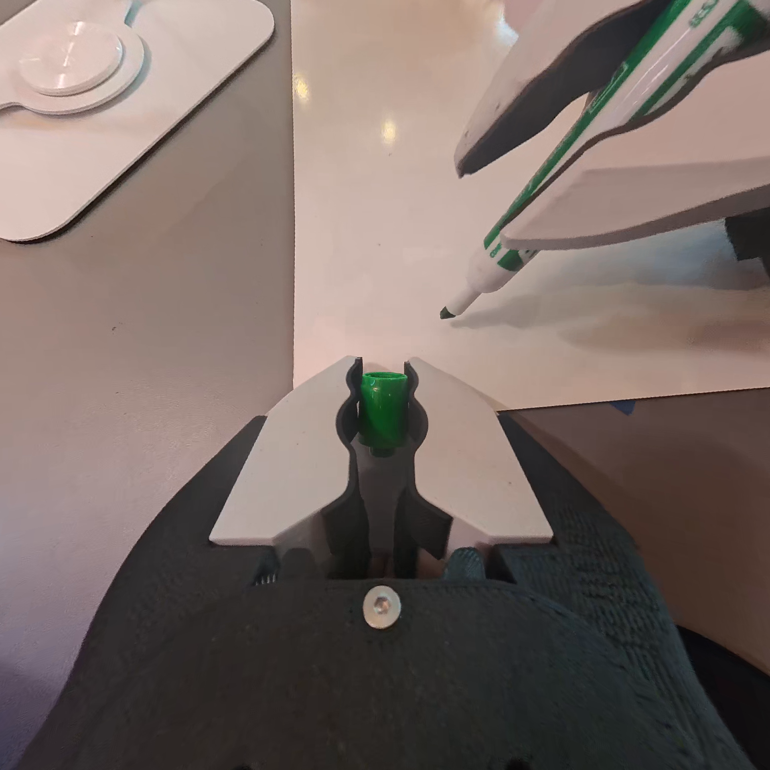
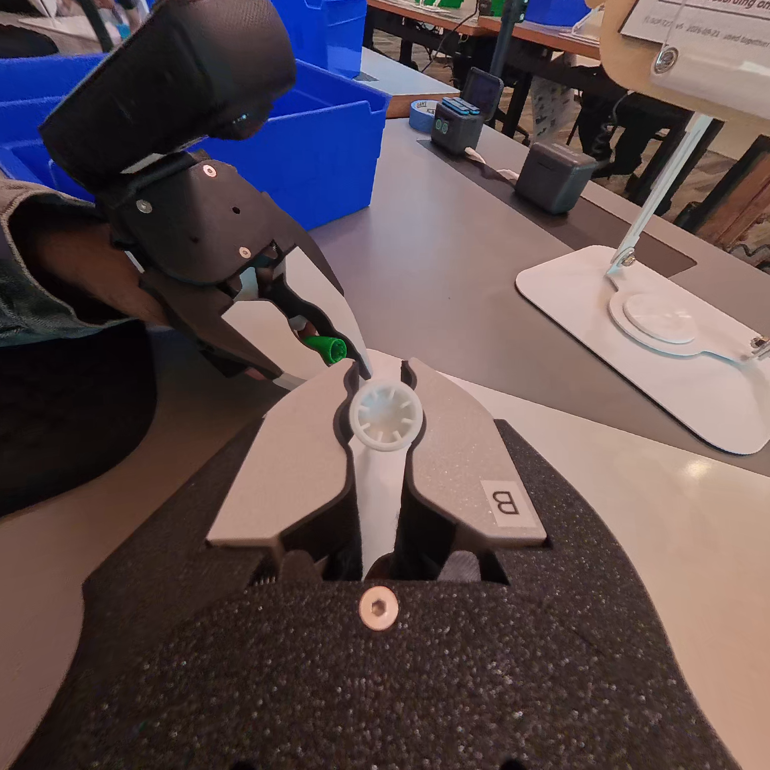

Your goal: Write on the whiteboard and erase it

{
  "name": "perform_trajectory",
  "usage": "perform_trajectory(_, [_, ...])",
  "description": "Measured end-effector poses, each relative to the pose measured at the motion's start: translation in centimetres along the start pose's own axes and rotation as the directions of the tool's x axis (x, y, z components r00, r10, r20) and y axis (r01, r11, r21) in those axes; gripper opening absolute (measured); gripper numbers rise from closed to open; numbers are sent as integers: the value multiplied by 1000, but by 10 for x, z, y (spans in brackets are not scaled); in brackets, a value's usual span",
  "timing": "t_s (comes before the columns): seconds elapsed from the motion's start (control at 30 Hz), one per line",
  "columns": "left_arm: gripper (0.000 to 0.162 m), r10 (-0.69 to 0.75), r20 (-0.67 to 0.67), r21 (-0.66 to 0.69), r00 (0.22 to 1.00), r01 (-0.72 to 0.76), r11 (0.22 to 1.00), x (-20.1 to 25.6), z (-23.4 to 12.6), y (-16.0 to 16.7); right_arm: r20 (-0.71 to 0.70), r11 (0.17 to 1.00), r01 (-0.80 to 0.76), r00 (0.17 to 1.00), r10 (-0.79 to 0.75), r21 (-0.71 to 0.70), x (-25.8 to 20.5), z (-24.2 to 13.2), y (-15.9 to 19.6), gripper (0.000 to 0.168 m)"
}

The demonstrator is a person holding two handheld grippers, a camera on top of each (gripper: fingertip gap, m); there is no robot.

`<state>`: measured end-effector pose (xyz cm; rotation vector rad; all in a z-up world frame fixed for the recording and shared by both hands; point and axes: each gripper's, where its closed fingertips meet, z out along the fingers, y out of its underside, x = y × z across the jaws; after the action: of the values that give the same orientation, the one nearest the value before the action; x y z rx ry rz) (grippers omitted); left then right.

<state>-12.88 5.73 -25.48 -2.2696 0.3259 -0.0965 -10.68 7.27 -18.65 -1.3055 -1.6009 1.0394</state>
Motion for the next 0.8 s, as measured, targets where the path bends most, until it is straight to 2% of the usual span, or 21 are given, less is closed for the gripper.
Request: perform_trajectory(0.8, [19, -14, -18, -9, 1000, 14, 1000, 3, 1, 2, -34, 997, 49, 998, -51, -57, 5, 6, 7, 20])
